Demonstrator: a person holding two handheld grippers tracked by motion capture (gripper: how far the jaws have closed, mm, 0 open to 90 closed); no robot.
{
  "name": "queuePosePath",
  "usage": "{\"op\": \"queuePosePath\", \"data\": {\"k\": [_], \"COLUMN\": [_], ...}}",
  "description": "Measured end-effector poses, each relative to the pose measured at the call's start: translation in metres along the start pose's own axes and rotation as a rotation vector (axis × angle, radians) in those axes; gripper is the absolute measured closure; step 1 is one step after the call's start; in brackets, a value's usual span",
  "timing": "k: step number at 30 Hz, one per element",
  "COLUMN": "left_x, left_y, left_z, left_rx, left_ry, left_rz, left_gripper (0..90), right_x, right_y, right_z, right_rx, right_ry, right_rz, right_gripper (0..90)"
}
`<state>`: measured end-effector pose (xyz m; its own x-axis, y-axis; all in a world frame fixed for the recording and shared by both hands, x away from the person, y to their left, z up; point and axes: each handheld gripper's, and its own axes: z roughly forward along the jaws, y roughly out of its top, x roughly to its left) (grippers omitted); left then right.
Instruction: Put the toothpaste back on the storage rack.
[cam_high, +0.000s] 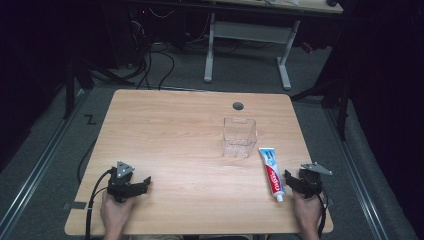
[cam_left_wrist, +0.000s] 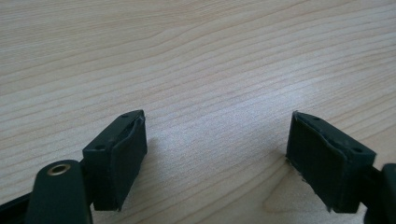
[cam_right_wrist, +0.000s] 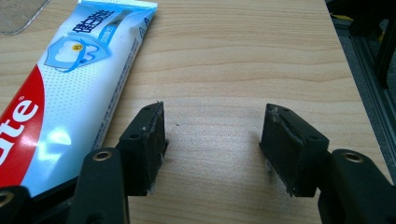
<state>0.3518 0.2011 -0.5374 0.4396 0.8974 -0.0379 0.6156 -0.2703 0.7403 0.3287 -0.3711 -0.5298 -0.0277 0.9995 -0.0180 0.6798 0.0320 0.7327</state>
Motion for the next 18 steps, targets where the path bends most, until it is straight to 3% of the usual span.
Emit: {"op": "queuePosePath", "data": {"k": [7, 12, 14, 18], "left_x": [-0.0001, -0.0024, -0.0027, -0.0027], "left_y": [-0.0001, -0.0003, -0.0003, -0.0002], "left_z": [-0.0002, -0.0001, -0.0002, -0.0001], "left_rx": [0.000, 0.006, 0.007, 0.007], "left_ry": [0.001, 0.011, 0.012, 0.013], "left_rz": [0.000, 0.013, 0.014, 0.013], "left_gripper": [20.8, 20.7, 20.7, 20.8], "right_x": [-0.0012, -0.0036, -0.0001, -0.0013], "right_y": [0.0003, 0.0016, 0.0023, 0.0022], "right_z": [0.0001, 0.0012, 0.0025, 0.0019], "right_rx": [0.002, 0.000, 0.002, 0.006], "right_ry": [0.010, 0.014, -0.005, 0.003], "right_rz": [-0.007, 0.029, 0.004, -0.002], "right_gripper": [38.4, 38.4, 37.7, 37.6]}}
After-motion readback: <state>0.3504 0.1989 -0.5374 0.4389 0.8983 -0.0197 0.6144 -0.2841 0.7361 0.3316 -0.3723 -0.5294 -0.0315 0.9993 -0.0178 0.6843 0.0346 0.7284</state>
